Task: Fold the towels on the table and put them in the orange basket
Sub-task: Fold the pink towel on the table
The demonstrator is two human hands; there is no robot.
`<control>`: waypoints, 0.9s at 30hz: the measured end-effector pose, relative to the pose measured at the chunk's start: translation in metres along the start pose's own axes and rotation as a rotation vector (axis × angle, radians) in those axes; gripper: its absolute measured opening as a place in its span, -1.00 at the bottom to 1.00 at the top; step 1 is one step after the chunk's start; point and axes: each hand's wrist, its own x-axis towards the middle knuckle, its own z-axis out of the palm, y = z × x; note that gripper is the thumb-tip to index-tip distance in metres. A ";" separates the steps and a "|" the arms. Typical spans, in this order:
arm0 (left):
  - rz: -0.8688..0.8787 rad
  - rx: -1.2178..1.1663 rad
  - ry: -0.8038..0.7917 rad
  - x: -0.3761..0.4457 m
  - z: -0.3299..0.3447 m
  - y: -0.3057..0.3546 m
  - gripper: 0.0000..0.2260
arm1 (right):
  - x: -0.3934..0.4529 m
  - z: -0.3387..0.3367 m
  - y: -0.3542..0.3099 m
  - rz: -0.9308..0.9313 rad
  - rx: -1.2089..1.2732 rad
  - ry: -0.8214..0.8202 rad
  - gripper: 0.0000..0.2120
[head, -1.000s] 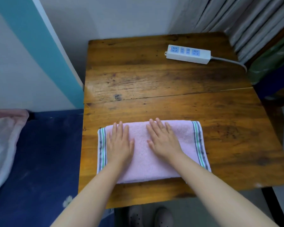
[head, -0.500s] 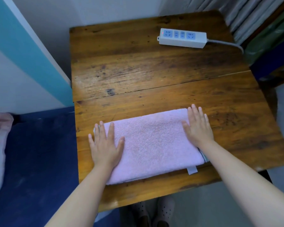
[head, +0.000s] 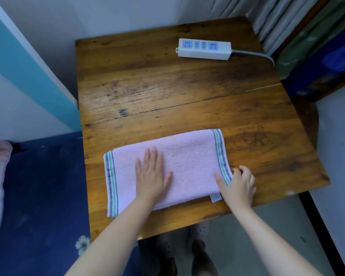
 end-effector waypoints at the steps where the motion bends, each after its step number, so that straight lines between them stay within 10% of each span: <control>1: -0.010 -0.035 -0.026 -0.001 0.006 0.005 -0.17 | 0.000 0.000 0.000 -0.008 0.014 -0.013 -0.53; 13: -0.093 -0.068 0.055 0.035 -0.025 0.052 -0.25 | 0.059 -0.037 -0.002 -0.304 -0.110 -0.174 -0.72; 20: -0.133 -0.283 0.001 0.123 -0.062 0.107 -0.91 | 0.152 -0.096 0.001 -0.400 -0.204 -0.302 -0.84; 27: -0.152 -0.503 -0.187 0.189 -0.088 0.139 -0.77 | 0.182 -0.098 0.009 -0.370 0.137 -0.537 -0.72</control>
